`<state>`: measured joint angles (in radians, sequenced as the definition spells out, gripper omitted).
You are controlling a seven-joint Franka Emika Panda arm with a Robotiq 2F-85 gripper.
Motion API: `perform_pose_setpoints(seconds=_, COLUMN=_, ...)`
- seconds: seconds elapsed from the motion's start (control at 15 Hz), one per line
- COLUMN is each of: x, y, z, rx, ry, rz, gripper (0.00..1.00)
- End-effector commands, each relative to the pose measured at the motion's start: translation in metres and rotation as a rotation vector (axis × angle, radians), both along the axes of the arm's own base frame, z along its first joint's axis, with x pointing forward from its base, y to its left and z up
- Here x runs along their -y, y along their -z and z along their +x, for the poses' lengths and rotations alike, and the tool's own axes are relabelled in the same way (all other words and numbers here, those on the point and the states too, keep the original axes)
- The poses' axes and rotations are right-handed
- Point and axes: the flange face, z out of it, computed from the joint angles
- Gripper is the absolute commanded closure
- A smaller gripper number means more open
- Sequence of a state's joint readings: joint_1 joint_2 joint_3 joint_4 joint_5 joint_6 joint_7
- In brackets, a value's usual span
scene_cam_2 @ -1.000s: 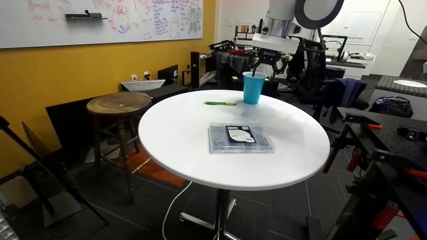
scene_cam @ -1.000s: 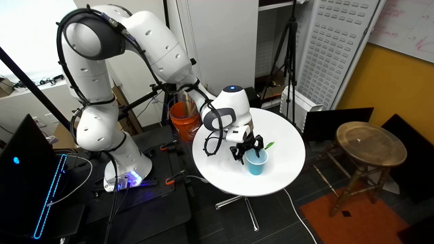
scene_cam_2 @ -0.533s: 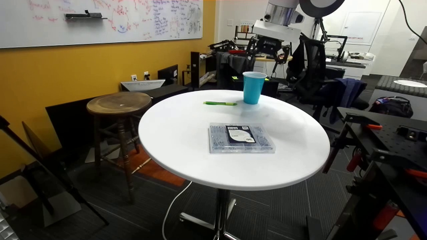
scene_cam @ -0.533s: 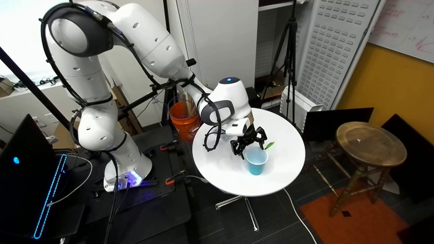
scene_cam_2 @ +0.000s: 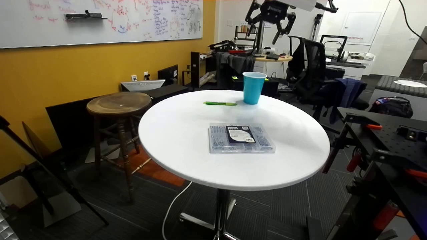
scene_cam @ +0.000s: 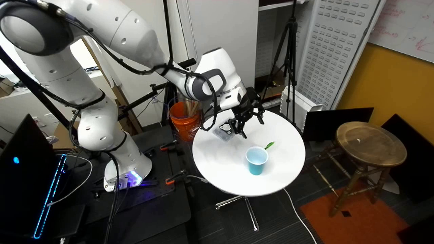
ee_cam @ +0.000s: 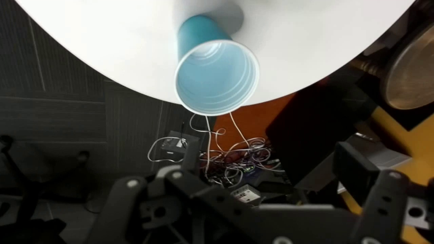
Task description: Move the light blue cup to the right
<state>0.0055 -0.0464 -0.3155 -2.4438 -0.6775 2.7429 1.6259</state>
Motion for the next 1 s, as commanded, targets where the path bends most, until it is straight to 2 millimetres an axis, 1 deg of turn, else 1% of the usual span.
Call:
perform_pose_setpoints(seconds=0.0, x=-0.032, y=-0.038, z=-0.019, rx=0.018, ry=-0.114, rz=-0.078, gripper=0.00)
perform_pose_setpoints(seconds=0.13, x=-0.053, y=-0.051, z=-0.023, rx=0.025, ry=-0.211, rz=-0.122, gripper=0.00)
perform_pose_setpoints(seconds=0.27, x=-0.072, y=-0.059, z=-0.026, rx=0.028, ry=-0.296, rz=-0.148, gripper=0.00)
perform_pose_setpoints(seconds=0.47, x=-0.092, y=-0.069, z=-0.030, rx=0.019, ry=-0.410, rz=-0.192, gripper=0.00)
perform_pose_setpoints(seconds=0.6, x=-0.100, y=-0.074, z=-0.032, rx=0.021, ry=-0.467, rz=-0.221, gripper=0.00)
perform_pose_setpoints(seconds=0.67, x=-0.098, y=-0.067, z=-0.023, rx=0.023, ry=-0.422, rz=-0.188, gripper=0.00)
perform_pose_setpoints(seconds=0.8, x=-0.102, y=-0.072, z=-0.025, rx=0.024, ry=-0.448, rz=-0.203, gripper=0.00)
perform_pose_setpoints(seconds=0.93, x=-0.101, y=-0.072, z=-0.026, rx=0.024, ry=-0.450, rz=-0.205, gripper=0.00)
